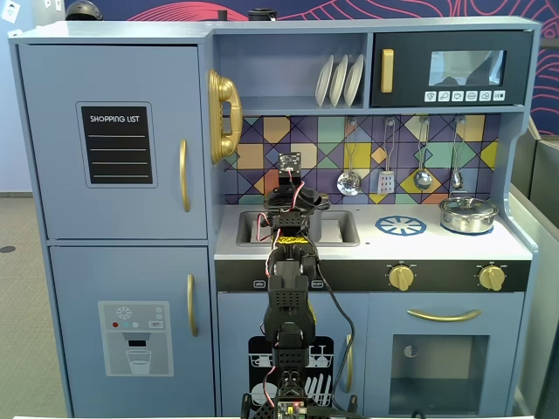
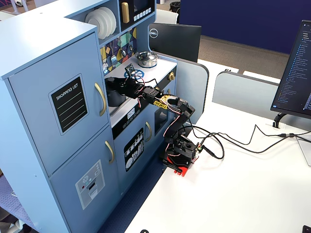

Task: Pick up the lid from the counter and put it on the gray recipient

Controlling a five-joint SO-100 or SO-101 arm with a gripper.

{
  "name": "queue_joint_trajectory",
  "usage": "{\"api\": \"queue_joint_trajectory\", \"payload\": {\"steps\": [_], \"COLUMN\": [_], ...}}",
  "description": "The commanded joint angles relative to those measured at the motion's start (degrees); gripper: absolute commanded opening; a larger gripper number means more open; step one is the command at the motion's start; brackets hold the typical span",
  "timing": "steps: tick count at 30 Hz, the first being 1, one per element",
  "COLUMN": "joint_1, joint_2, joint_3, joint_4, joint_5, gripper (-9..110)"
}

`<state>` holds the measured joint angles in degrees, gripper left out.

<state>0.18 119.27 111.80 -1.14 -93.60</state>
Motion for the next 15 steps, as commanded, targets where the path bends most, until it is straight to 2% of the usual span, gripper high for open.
{"api": "queue_joint_trajectory", "payload": {"steps": [1,14,15], "joint_1": [2.2,3.4,3.4], "joint_2": [1.1,3.0,3.3], "joint_3": [-0.2,1.2,1.4], "joint_4": [-2.2,-0.9,-0.8], "joint_5": [-0.8,-1.6,-1.4], "gripper": [0,0,6]}}
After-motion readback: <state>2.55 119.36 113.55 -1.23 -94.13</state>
